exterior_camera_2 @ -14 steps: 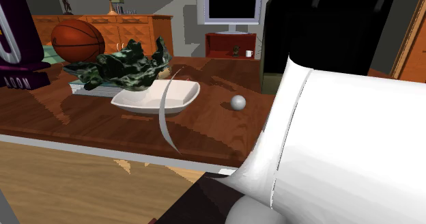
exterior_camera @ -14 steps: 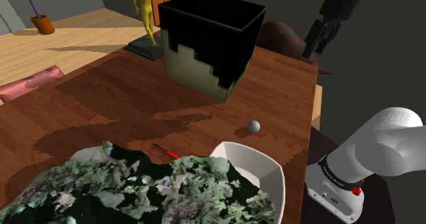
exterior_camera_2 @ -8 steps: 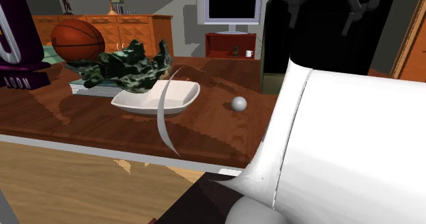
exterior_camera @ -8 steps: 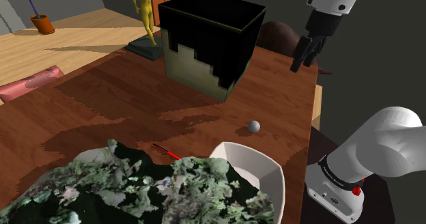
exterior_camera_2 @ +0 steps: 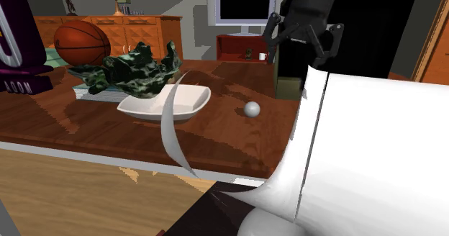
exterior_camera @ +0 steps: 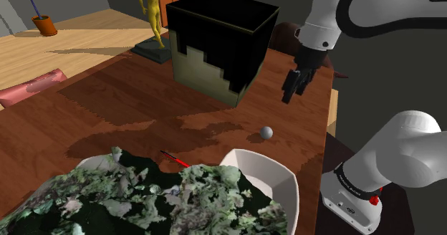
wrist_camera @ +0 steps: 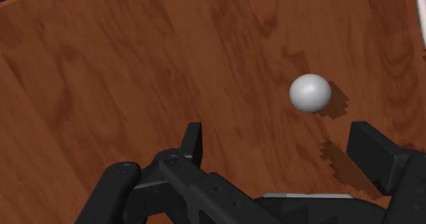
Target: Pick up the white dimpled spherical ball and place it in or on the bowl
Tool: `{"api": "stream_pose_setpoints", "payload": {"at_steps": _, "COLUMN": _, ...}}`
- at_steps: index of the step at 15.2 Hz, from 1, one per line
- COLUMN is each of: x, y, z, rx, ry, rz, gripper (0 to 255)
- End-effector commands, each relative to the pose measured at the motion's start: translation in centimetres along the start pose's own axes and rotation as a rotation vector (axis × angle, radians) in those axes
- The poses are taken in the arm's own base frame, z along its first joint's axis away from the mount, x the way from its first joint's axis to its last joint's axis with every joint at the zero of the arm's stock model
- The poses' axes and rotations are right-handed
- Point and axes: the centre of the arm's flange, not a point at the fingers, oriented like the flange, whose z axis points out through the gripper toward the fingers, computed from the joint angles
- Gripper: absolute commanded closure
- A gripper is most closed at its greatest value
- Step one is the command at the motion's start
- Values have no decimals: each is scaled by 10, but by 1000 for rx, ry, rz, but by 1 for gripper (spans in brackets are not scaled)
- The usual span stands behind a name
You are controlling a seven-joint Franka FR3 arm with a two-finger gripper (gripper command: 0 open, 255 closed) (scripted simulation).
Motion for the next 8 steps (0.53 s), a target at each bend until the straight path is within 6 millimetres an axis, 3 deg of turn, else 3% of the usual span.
{"api": "stream_pose_setpoints", "payload": {"at_steps": 1, "x": 2, "y": -17, "z": 23, "rx": 9, "ry": -9, "rz": -12, "gripper": 0}}
{"api": "stream_pose_setpoints", "payload": {"at_steps": 6, "x": 9, "y": -53, "z": 76, "rx": 31, "ry": -33, "rz": -42, "gripper": 0}}
{"api": "stream_pose_setpoints", "payload": {"at_steps": 8, "x": 10, "y": -59, "z": 89, "rx": 34, "ry": -37, "rz": -47, "gripper": 0}}
